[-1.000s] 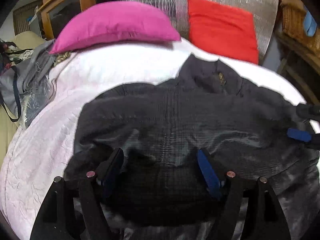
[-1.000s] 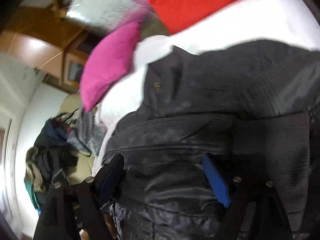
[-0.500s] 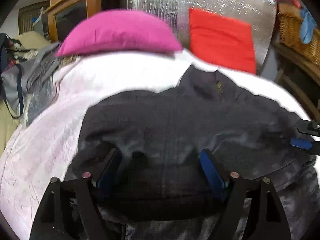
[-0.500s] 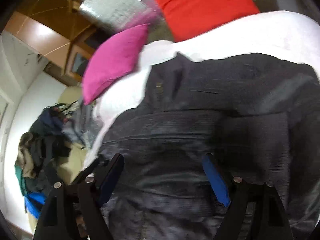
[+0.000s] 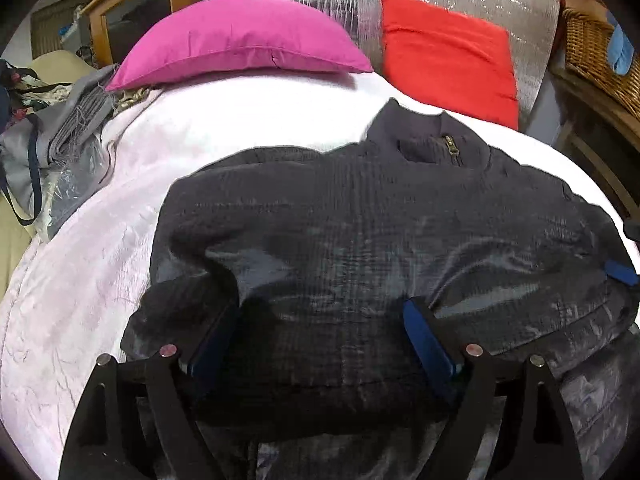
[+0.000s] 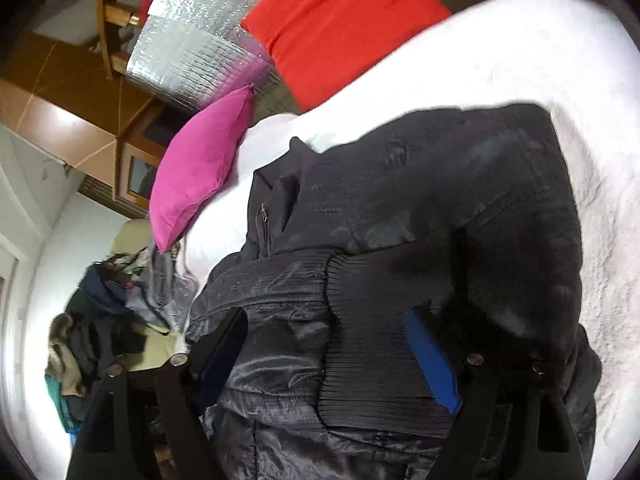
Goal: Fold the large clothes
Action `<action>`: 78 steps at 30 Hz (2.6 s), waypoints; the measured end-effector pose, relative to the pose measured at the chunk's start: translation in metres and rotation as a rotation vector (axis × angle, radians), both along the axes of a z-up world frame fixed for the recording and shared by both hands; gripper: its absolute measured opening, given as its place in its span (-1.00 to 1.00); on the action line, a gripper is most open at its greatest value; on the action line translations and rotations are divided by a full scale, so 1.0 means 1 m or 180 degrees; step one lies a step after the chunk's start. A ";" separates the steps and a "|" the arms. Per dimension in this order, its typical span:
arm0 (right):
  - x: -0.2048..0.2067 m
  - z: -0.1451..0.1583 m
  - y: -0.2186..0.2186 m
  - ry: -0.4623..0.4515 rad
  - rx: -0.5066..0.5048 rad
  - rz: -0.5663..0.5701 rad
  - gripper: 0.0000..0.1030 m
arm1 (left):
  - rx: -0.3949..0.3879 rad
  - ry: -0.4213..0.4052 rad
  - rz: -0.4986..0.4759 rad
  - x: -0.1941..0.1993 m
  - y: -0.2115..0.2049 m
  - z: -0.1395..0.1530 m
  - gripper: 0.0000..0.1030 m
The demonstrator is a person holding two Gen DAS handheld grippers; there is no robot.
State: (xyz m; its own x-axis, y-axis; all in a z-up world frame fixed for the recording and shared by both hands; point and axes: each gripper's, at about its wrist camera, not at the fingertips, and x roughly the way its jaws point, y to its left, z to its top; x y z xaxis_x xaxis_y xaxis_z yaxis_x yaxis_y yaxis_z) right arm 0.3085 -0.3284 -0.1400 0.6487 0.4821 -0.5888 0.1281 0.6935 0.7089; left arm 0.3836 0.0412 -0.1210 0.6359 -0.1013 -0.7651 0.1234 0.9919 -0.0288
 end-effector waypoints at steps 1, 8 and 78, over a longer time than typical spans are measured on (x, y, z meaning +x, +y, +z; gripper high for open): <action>-0.001 0.004 0.000 -0.0032 0.0004 0.0007 0.63 | -0.0025 -0.0007 0.0011 0.000 0.001 0.002 0.66; -0.030 0.006 -0.039 -0.0225 0.0043 -0.0353 0.63 | -0.0082 -0.0065 -0.0062 -0.004 0.005 0.003 0.66; -0.367 -0.051 0.026 0.0406 0.0055 0.0069 0.27 | -0.1591 0.0775 0.0466 -0.331 0.174 -0.030 0.11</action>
